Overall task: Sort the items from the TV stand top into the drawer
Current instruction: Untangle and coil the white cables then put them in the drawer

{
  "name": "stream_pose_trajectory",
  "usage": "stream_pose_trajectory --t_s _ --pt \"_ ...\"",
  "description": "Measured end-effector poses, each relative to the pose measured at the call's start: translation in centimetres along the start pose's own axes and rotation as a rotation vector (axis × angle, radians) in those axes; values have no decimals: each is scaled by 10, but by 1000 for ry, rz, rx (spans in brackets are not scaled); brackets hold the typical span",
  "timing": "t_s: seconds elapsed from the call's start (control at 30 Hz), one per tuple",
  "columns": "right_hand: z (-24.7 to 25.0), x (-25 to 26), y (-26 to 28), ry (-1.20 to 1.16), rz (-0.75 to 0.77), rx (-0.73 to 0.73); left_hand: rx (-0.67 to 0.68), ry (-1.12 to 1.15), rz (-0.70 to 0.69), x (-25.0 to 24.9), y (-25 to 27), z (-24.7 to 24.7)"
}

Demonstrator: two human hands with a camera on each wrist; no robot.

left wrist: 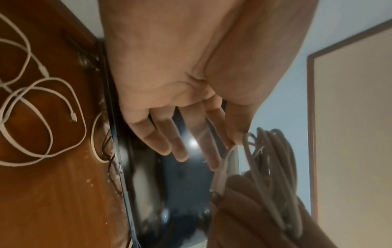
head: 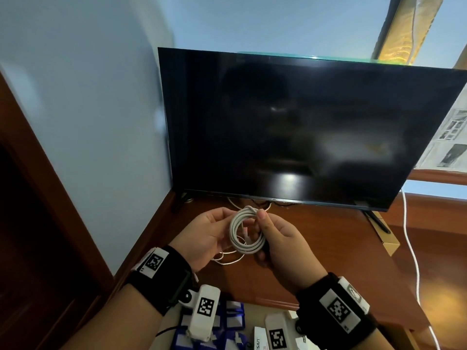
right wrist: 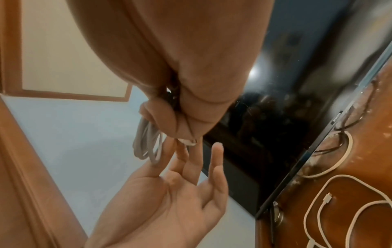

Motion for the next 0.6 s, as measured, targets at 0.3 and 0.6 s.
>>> stream_pose_trajectory --t_s 0.3,0.6 --pt "8 3 -7 326 154 -149 38 -246 -92 -26 13 3" --pt "-29 -9 1 358 144 -51 57 -446 -222 -29 28 27"
Point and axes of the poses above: each hand's wrist, its own y-axis away from the middle knuckle, its own z-axis out of the back of the hand, x = y × z, the point moved 10 cm from there along -y, towards the middle knuckle, and after that the axes turned 6 degrees about -x, right-handed, at the moved point
